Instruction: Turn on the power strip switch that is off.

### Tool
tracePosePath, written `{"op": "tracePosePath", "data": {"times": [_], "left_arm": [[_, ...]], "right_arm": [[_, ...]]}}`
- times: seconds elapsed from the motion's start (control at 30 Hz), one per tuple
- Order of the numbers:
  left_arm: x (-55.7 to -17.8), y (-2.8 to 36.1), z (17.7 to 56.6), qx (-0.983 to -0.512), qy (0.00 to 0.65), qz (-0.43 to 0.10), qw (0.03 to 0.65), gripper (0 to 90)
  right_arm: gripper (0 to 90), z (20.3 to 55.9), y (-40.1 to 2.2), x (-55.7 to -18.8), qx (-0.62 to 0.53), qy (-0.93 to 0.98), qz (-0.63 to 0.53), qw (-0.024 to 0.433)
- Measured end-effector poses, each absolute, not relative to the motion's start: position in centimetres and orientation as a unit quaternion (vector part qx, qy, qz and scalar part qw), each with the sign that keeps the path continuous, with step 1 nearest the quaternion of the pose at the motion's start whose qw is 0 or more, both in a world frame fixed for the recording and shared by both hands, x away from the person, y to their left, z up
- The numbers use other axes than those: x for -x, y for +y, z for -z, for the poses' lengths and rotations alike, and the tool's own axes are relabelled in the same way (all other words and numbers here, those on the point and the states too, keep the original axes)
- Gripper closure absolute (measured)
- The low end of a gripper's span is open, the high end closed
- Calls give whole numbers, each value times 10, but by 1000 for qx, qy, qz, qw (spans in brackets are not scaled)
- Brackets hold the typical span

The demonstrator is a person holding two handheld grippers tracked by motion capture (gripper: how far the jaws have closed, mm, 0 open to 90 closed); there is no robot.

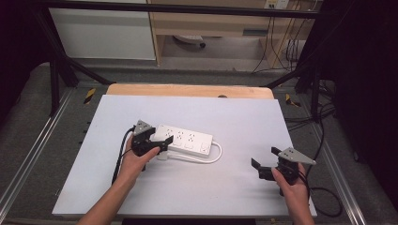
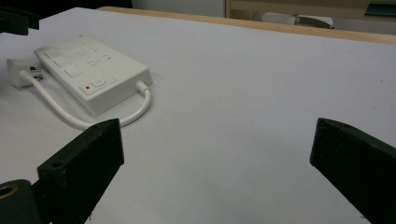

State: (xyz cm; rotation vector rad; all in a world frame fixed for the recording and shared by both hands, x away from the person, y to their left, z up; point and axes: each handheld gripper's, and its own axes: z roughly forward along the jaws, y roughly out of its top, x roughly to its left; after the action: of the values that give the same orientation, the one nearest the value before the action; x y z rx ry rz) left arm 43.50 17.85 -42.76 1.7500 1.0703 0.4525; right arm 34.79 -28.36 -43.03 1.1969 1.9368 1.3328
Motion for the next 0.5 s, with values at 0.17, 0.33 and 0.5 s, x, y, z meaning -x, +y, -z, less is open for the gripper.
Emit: {"op": "tracePosePath", "data": {"times": [0.17,0.33,0.5], "left_arm": [[-430,181,422,-721,440,-191,500,77],[-424,185,416,-724,432,-189,504,77],[-418,192,411,-724,426,-191,509,77]], "right_arm": [[33,430,-283,-348,-440,711,-489,248],[33,430,-283,-348,-440,712,-489,248],[33,430,-283,-348,-440,711,-489,248]]}}
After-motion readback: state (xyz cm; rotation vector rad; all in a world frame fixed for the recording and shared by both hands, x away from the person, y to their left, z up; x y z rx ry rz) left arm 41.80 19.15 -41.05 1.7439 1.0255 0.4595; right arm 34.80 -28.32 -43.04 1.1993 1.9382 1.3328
